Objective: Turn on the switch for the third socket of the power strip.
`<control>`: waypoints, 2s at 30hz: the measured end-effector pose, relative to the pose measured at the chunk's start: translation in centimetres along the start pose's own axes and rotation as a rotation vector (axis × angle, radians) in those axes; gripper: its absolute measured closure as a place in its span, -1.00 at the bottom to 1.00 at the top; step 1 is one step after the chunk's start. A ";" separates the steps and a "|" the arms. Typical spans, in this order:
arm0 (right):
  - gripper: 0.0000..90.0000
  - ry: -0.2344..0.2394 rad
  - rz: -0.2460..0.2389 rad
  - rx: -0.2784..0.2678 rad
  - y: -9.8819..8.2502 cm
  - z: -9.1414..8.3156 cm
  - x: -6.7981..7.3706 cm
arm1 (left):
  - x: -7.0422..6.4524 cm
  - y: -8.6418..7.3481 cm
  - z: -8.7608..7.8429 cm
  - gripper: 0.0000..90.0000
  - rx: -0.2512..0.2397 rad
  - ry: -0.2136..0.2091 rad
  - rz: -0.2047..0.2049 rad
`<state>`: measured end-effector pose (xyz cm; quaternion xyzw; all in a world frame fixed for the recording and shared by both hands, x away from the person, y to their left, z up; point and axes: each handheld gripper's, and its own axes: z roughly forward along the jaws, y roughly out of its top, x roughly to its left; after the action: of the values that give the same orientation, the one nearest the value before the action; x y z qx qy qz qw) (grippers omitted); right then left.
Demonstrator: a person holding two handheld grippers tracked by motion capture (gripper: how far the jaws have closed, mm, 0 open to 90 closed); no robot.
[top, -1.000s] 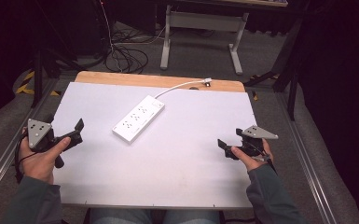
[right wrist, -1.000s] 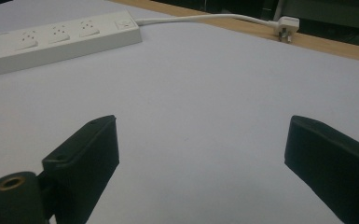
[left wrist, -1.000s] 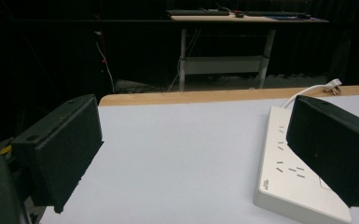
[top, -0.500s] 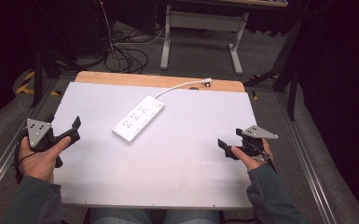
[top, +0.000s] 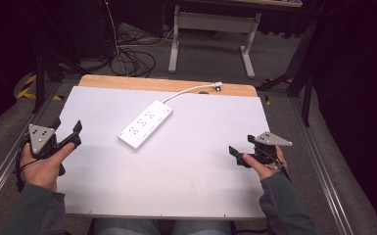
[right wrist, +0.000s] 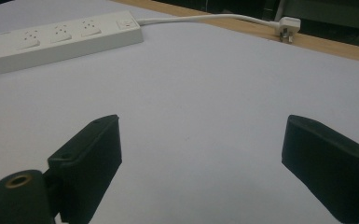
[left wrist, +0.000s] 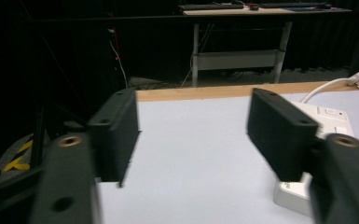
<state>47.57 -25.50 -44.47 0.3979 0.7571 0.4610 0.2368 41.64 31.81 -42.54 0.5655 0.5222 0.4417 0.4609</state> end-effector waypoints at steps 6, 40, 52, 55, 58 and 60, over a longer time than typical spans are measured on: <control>-0.73 0.001 0.004 0.002 0.0 0.0 0.1 | 0.2 0.0 -0.1 0.09 0.004 0.006 -0.002; -0.73 0.007 -0.011 0.001 0.0 -0.1 0.2 | 0.4 0.7 0.0 1.00 0.012 0.038 -0.001; -0.73 0.006 -0.019 0.002 0.0 -0.1 0.3 | -0.3 1.0 0.6 1.00 0.025 -0.037 0.028; -0.73 0.006 -0.017 0.003 0.0 -0.1 0.3 | -0.5 1.0 0.9 1.00 0.028 -0.054 0.033; -0.73 0.008 -0.019 0.003 0.0 0.0 0.3 | -0.8 0.9 1.1 1.00 0.037 -0.072 0.039; -0.73 0.009 -0.019 0.004 0.0 0.0 0.3 | -0.9 0.9 1.2 1.00 0.040 -0.081 0.041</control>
<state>47.37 -25.26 -44.46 0.3890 0.7628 0.4588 0.2373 42.93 30.81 -41.84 0.6025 0.5003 0.4171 0.4612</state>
